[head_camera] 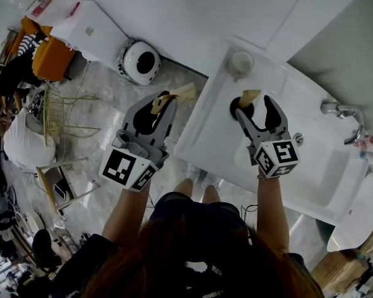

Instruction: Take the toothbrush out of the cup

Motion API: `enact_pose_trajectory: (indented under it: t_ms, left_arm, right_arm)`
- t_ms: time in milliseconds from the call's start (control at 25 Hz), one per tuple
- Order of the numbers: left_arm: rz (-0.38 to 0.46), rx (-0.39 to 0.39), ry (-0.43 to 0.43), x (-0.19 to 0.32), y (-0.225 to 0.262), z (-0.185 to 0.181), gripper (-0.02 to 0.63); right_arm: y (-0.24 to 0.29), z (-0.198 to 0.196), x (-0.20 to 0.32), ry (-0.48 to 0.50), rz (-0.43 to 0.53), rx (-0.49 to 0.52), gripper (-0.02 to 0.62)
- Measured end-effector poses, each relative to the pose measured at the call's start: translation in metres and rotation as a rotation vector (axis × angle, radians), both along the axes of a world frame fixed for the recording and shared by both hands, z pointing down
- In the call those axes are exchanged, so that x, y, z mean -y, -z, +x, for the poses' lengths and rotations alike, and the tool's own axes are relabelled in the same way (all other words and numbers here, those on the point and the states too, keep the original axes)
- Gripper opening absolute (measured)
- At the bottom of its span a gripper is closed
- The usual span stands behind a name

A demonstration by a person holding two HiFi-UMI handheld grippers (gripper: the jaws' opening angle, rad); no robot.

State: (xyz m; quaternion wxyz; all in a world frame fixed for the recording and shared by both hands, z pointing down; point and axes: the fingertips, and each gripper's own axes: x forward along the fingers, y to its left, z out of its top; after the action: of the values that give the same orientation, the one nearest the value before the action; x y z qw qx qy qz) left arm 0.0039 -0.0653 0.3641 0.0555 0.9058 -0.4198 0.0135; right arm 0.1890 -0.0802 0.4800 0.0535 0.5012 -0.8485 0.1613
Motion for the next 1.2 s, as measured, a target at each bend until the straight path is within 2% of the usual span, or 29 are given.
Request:
enact_pose_trajectory:
  t_ms: [320,400,560,640,800,840,1200]
  left_arm:
    - [-0.006,0.014,0.018,0.001,-0.003,-0.01,0.074]
    - [-0.008,0.015,0.021,0.001,-0.004,-0.012,0.074]
    - [-0.009,0.018,0.018,0.0,-0.004,-0.01,0.074]
    - [-0.009,0.02,0.019,0.0,-0.005,-0.01,0.074]
    - [-0.007,0.023,0.022,-0.002,-0.005,-0.008,0.074]
    - [-0.006,0.023,0.022,-0.003,-0.004,-0.009,0.074]
    - [0.021,0.013,0.018,-0.01,0.01,-0.007,0.074]
  right_arm:
    - [-0.021,-0.008,0.017,0.017,-0.046,-0.006,0.349]
    - [-0.024,-0.01,0.018,0.028,-0.058,-0.001,0.299]
    - [-0.024,-0.007,0.019,0.012,-0.058,0.005,0.24]
    - [-0.024,-0.005,0.02,0.007,-0.051,0.003,0.182]
    - [-0.021,-0.002,0.018,0.009,-0.035,-0.006,0.156]
    - [-0.019,-0.002,0.016,0.007,-0.026,-0.007,0.11]
    - [0.023,0.0,0.002,0.014,0.067,-0.001,0.088]
